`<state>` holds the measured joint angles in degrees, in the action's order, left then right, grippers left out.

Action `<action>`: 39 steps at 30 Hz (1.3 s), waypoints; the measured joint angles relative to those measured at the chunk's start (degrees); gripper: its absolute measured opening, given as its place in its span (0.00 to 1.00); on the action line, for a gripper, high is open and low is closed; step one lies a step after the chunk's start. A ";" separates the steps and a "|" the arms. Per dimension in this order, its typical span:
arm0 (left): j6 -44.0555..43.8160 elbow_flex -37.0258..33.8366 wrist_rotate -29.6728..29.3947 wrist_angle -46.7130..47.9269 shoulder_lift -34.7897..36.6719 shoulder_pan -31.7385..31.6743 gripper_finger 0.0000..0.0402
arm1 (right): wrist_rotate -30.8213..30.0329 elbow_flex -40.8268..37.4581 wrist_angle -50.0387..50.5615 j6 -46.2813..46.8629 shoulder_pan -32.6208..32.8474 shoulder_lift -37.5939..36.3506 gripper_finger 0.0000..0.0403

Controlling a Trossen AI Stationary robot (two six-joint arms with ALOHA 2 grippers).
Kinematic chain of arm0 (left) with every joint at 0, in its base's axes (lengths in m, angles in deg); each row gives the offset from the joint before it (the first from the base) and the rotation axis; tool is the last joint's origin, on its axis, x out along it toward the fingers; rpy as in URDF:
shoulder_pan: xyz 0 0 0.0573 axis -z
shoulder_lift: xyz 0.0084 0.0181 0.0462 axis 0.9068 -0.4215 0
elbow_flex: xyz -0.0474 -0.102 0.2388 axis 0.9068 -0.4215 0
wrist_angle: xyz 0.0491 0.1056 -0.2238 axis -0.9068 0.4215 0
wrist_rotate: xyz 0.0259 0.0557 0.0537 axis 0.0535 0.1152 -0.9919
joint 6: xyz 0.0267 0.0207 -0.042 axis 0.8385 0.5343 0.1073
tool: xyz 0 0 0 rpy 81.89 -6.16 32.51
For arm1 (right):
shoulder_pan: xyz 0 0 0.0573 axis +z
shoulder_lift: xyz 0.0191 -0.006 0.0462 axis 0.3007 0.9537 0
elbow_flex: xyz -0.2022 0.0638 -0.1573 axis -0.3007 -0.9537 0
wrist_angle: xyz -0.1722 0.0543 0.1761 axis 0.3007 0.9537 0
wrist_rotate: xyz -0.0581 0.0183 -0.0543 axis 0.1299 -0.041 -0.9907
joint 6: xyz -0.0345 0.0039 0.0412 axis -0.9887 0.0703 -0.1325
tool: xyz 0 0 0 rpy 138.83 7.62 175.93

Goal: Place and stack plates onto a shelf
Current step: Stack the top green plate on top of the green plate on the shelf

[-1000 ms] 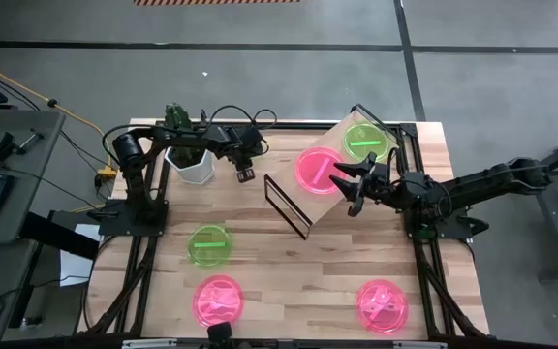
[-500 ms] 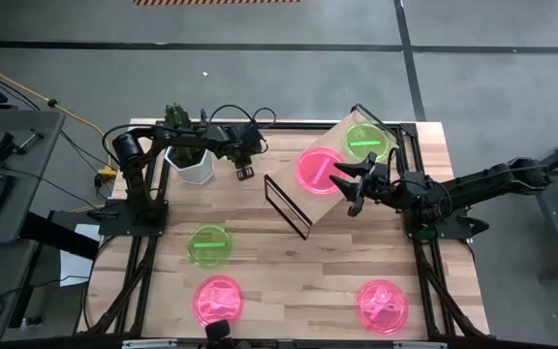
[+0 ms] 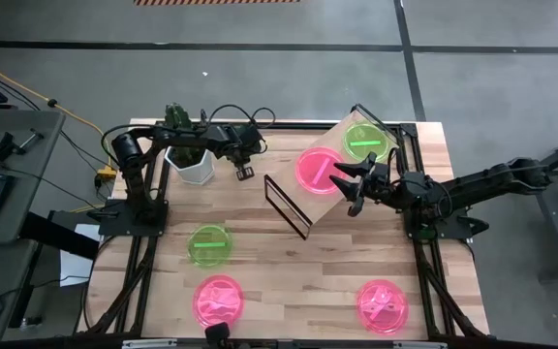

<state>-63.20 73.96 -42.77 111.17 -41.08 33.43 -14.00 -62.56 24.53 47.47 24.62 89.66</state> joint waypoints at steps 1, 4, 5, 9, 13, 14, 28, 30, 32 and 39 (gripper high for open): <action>-0.13 0.00 0.02 0.10 0.47 0.26 0.00 | 0.00 0.00 0.00 0.00 0.00 0.00 0.44; -0.30 0.00 0.38 1.68 2.85 1.24 0.00 | 0.00 0.00 0.00 0.00 0.00 0.00 0.44; -0.58 0.00 0.44 1.97 3.81 1.57 0.00 | 0.00 0.00 0.02 0.00 0.00 0.00 0.44; -1.28 0.02 0.43 2.98 8.67 3.09 0.00 | -0.14 -0.02 0.13 0.00 0.00 0.00 0.44; -2.22 0.00 -0.64 3.42 13.65 4.78 0.00 | -0.17 -0.02 0.17 0.00 0.00 0.00 0.44; -2.30 0.00 -0.72 3.88 14.84 5.02 0.00 | -0.17 -0.02 0.17 0.00 0.00 -0.02 0.44; 2.30 0.04 -12.83 -0.87 25.70 16.86 0.00 | -2.39 -0.02 0.07 0.00 0.00 0.00 0.44; 5.10 0.02 -16.35 -2.20 25.59 19.67 0.00 | -2.49 -0.02 -0.04 0.00 -0.02 -0.01 0.44; 7.62 0.02 -18.38 -4.78 25.22 22.02 0.00 | -2.64 -0.02 -0.09 0.00 -0.02 -0.01 0.44; 13.98 1.89 -18.28 -10.43 25.04 24.54 0.00 | -2.67 -0.02 -1.98 -0.30 0.00 -0.02 0.44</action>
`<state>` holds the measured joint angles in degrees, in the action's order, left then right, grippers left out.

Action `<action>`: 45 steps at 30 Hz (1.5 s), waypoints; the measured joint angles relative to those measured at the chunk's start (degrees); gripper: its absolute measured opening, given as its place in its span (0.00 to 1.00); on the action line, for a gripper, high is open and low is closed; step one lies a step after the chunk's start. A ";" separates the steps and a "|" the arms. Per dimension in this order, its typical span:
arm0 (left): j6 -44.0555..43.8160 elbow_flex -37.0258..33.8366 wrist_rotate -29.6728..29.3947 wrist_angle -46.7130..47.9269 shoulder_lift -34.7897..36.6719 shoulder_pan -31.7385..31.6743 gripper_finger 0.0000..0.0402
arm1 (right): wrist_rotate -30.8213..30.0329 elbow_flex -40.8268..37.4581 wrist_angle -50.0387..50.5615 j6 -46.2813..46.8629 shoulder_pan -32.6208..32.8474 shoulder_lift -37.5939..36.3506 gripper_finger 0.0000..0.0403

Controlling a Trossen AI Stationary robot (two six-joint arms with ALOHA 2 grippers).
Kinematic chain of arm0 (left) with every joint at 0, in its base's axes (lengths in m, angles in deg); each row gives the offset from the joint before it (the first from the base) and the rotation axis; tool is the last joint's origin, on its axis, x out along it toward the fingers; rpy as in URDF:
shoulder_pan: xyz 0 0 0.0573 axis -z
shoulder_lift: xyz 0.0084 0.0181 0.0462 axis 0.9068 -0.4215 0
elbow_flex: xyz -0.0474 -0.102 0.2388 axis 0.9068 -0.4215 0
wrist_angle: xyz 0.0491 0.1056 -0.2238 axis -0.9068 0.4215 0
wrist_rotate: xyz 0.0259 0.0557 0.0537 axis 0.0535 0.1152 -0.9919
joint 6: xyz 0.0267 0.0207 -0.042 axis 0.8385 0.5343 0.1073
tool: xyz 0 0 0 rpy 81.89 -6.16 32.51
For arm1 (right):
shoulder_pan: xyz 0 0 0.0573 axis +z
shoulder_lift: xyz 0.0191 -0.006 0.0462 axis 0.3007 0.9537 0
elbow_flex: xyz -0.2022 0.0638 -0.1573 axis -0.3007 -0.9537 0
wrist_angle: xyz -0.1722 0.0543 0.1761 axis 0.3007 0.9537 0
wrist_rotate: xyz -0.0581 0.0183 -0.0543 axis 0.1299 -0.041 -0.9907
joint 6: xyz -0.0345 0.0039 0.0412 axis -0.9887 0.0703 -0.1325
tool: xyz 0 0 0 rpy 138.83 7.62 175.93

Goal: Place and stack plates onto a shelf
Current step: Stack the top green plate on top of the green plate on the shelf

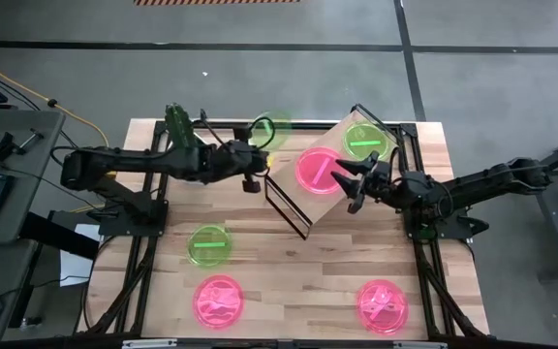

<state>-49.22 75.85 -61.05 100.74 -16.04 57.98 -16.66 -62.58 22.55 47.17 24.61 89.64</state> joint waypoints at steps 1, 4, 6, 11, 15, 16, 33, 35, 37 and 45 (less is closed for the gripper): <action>0.55 1.10 0.90 -0.44 -0.22 -0.02 0.00 | 0.02 0.00 -0.73 -0.35 0.00 0.02 0.44; 2.08 4.47 4.96 -0.57 -1.35 -0.04 0.00 | 0.50 0.00 -3.33 -1.69 0.00 0.00 0.44; 3.89 7.17 6.22 -0.53 -3.04 -0.02 0.00 | 1.51 0.00 -4.58 -1.73 0.00 0.00 0.44; 8.12 14.28 7.54 -0.06 -9.29 -0.27 0.00 | 4.48 0.00 -7.54 -2.22 0.01 0.00 0.44; 10.02 18.91 7.72 1.31 -15.12 -1.61 0.00 | 7.67 0.00 -9.14 -3.33 0.62 0.00 0.44; 10.36 19.92 8.13 1.36 -16.50 -2.04 0.00 | 8.11 0.00 -9.68 -4.12 0.99 0.00 0.44; 21.60 36.12 19.45 -1.33 -34.58 -5.60 0.00 | 10.65 0.00 -15.24 -16.25 9.90 -1.97 0.44; 24.28 38.56 19.78 -1.65 -36.41 -5.62 0.00 | 10.77 0.00 -15.20 -16.26 10.21 -2.15 0.44; 26.74 40.43 20.78 -2.31 -38.38 -5.64 0.00 | 11.03 0.00 -15.40 -16.26 10.36 -2.21 0.44; 31.21 45.48 24.45 -7.43 -44.32 -5.20 0.00 | 11.11 0.00 -15.68 -16.72 10.31 -2.19 0.44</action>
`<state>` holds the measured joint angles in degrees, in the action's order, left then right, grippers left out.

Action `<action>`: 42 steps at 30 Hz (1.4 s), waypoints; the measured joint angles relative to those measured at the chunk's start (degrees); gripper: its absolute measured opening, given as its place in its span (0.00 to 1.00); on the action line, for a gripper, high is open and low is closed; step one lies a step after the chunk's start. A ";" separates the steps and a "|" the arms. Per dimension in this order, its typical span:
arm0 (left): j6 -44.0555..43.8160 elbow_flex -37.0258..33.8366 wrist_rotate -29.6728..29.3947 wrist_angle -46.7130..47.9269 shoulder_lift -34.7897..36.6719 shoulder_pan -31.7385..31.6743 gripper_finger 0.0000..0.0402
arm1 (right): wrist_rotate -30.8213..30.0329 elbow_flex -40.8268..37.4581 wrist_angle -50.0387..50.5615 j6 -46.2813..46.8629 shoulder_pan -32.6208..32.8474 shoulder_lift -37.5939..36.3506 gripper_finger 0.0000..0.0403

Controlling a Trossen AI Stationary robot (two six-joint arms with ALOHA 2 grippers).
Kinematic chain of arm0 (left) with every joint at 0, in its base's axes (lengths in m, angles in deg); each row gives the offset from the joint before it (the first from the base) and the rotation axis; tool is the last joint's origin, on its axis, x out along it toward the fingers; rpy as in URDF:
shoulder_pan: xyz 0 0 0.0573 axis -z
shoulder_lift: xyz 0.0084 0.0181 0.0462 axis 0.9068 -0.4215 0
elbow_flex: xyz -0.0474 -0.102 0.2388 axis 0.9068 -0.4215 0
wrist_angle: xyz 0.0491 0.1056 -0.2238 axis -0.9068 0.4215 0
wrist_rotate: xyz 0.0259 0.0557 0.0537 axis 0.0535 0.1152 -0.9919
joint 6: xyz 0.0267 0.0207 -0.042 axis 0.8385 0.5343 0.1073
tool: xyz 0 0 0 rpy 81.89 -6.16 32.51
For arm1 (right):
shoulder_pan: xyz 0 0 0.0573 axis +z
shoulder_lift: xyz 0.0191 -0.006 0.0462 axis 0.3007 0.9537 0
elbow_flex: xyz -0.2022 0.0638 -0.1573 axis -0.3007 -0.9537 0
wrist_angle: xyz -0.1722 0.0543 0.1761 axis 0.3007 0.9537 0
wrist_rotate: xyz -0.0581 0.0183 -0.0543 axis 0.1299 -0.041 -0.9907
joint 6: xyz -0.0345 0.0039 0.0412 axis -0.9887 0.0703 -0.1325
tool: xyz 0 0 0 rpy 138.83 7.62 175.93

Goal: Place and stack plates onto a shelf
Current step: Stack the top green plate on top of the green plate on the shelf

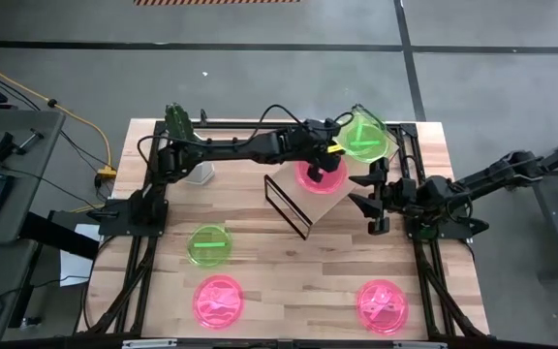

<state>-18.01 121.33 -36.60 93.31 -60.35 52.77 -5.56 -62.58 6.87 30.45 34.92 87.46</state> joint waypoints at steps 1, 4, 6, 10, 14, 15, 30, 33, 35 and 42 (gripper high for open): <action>0.65 0.06 0.08 -1.34 -0.59 0.12 0.00 | 0.01 0.00 0.00 -0.09 0.01 0.00 0.44; 2.25 0.09 1.78 -3.12 -1.38 0.15 0.00 | -0.01 0.00 -0.41 -0.58 -0.01 0.00 0.44; 2.70 0.26 3.08 -4.48 -1.68 0.15 0.00 | 0.00 0.00 -0.86 -0.62 -0.01 0.00 0.44; 3.32 0.24 5.07 -3.97 -1.70 0.13 0.00 | -0.01 0.00 -1.71 -1.82 -0.01 0.00 0.44; 4.13 0.24 7.06 -4.21 -1.70 -0.05 0.00 | -0.01 0.00 -2.05 -2.06 -0.19 0.00 0.44; 4.24 0.22 7.09 -4.55 -1.70 -0.07 0.00 | -0.01 0.00 -2.05 -2.06 -0.19 0.00 0.44; 3.14 0.20 10.03 -10.62 -4.49 -2.04 0.00 | -0.03 0.00 -1.91 -1.48 -0.17 0.03 0.44; 3.16 0.24 10.01 -10.48 -4.67 -2.61 0.00 | -0.12 0.00 -1.88 -1.49 -0.19 0.04 0.44; 3.29 0.43 10.12 -11.85 -5.48 -2.60 0.00 | -0.57 0.00 -1.68 -1.51 -0.17 0.04 0.44; 2.49 0.37 9.75 -12.01 -5.59 -2.60 0.08 | -0.63 0.00 -1.67 -1.49 -0.19 0.04 0.44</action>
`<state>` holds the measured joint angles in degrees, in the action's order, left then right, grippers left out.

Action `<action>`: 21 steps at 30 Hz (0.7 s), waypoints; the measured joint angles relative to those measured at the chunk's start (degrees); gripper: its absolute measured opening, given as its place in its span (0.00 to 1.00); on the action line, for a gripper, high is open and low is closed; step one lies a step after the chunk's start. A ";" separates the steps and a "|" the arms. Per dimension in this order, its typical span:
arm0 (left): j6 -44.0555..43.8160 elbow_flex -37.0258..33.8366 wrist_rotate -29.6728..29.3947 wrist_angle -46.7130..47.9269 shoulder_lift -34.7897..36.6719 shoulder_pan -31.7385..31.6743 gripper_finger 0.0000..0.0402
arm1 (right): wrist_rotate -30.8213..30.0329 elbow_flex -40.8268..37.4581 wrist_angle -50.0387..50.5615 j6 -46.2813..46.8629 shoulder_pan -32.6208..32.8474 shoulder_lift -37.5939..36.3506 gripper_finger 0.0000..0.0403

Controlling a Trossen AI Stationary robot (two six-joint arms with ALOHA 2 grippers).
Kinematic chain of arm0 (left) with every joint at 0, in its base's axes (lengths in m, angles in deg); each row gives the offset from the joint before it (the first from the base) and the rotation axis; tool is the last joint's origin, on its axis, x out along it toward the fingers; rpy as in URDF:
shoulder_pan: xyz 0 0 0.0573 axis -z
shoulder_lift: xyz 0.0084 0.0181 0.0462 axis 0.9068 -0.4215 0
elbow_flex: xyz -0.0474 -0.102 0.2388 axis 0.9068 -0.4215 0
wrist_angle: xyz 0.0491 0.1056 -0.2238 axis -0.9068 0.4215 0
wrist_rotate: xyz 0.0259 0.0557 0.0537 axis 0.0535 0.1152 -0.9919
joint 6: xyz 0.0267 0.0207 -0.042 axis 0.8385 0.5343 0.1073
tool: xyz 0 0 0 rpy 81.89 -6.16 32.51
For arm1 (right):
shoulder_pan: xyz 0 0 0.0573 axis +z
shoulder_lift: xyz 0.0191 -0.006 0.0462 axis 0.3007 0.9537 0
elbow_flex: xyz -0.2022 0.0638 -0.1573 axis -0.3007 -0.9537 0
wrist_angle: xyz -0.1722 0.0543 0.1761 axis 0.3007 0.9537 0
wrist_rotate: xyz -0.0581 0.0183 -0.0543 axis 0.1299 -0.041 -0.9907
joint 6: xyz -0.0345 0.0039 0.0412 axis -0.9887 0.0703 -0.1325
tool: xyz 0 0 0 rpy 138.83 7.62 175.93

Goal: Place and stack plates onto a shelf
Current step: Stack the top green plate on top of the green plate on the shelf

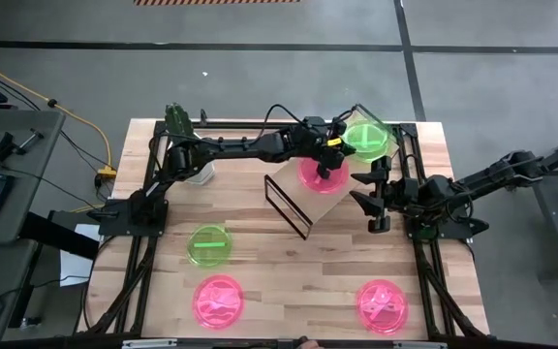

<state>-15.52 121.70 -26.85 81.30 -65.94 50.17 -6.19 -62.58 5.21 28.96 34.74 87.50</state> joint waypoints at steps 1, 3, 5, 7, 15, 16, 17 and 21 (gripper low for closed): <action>-0.04 -0.04 0.00 -0.09 -0.02 0.00 0.09 | -0.01 0.00 -0.02 0.00 0.00 0.00 0.44; -0.23 -0.07 -0.01 -0.44 -0.05 0.02 0.12 | -0.01 0.00 0.01 0.00 0.00 0.00 0.44; -1.08 -0.11 -0.03 -0.87 -0.14 0.02 0.16 | -0.01 0.00 -0.02 0.00 0.00 0.00 0.44; -1.69 -0.12 -0.17 -0.80 -0.14 0.00 0.18 | -0.01 0.00 0.01 0.00 0.00 0.00 0.44; -4.12 -0.24 -1.73 -0.38 0.19 0.04 0.23 | -0.03 0.00 0.13 0.02 0.00 0.00 0.44; -4.40 -0.24 -1.75 -0.38 0.17 0.09 0.24 | -0.04 0.00 0.16 0.02 0.01 0.00 0.44; -4.59 -0.26 -1.80 -0.40 0.19 0.16 0.24 | -0.04 0.00 0.16 0.02 0.02 0.00 0.44; -4.62 -0.33 -5.01 -0.09 0.47 0.48 0.24 | -0.05 0.00 0.20 0.02 0.00 0.00 0.44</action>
<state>-20.14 121.37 -31.86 81.21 -65.48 50.66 -6.24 -62.58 5.41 28.98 34.74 87.50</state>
